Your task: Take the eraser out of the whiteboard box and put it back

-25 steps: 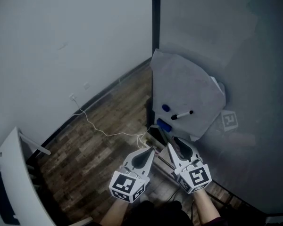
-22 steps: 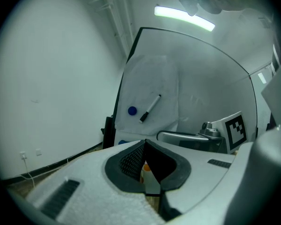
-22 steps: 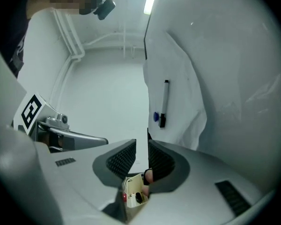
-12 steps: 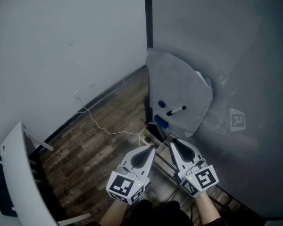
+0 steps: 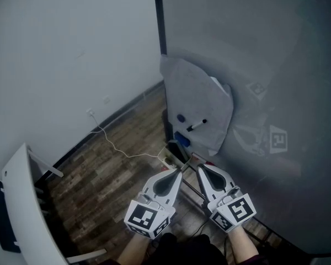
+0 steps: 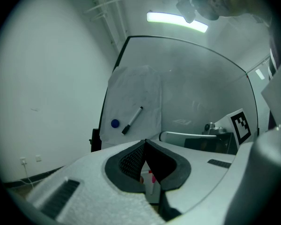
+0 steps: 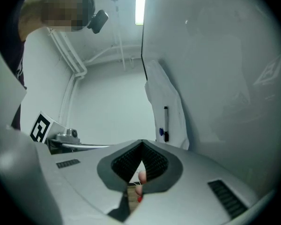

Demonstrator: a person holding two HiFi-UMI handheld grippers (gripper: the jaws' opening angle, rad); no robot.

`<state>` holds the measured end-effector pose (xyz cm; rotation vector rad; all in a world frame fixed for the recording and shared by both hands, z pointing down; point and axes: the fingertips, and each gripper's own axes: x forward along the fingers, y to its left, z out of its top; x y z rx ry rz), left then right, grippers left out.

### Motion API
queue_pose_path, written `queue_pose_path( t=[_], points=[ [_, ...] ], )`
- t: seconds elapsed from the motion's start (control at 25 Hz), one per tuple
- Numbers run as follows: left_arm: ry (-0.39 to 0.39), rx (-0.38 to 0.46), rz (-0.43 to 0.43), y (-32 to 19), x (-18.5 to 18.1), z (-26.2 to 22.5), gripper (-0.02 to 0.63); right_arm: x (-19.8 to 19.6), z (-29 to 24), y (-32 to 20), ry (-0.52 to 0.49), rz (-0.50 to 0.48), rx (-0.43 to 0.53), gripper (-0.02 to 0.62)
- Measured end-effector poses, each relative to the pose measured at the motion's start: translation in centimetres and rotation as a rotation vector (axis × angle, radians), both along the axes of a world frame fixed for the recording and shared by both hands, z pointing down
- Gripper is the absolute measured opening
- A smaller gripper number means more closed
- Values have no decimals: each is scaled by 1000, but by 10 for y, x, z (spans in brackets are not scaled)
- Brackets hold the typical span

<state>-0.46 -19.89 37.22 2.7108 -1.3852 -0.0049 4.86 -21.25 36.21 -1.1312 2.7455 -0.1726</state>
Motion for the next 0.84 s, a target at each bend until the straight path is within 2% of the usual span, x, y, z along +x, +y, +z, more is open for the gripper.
queue_pose_path(
  t=[0.84],
  points=[
    [-10, -17, -8, 2, 5, 8, 5, 9, 4, 5, -26, -15, -21, 3]
  ],
)
